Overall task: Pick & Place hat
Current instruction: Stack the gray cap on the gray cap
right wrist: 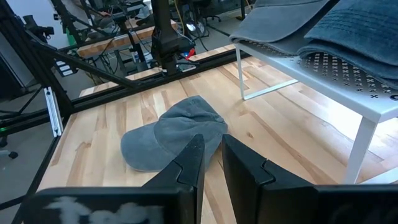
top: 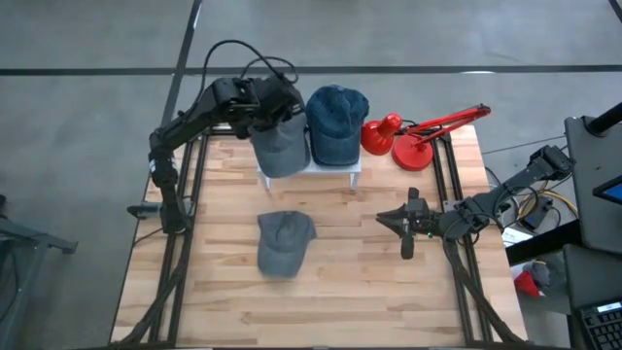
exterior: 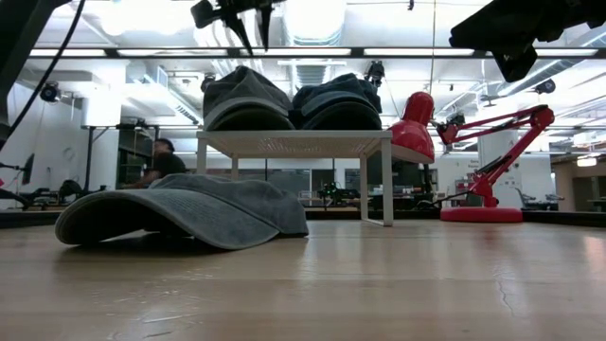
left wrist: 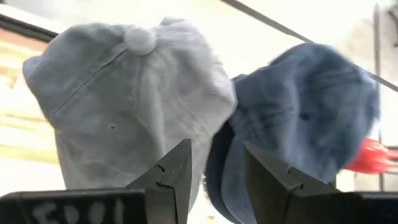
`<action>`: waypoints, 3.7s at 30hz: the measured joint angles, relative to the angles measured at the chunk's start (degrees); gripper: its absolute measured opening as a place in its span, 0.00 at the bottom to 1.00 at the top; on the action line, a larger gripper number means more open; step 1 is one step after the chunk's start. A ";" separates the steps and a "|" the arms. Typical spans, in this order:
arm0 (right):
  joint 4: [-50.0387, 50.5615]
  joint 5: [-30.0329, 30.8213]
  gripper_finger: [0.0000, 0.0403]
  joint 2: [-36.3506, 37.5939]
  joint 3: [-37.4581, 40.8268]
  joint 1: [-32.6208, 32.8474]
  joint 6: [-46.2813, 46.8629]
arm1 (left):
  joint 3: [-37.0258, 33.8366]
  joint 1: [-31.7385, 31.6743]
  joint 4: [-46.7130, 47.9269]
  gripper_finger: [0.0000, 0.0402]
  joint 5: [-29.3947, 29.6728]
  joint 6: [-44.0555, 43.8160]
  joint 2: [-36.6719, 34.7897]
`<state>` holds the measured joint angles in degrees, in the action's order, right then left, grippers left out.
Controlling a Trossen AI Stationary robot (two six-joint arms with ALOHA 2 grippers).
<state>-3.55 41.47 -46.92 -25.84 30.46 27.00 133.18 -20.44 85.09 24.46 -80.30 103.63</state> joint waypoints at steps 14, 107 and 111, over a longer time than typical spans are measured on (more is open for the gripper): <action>0.01 0.00 0.13 0.00 0.02 0.00 -0.02 | 1.34 4.50 -0.52 0.32 -7.65 8.54 -8.00; 0.28 0.07 0.13 0.02 0.02 0.00 -0.04 | -64.88 31.96 -47.65 0.03 -22.68 -15.70 1.65; 0.29 0.05 0.13 0.02 0.02 0.01 -0.06 | -59.00 33.93 -39.57 0.02 -22.41 -15.51 -1.48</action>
<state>-3.26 41.53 -46.89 -25.82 30.47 26.94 74.18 13.49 45.52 2.06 -95.81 102.15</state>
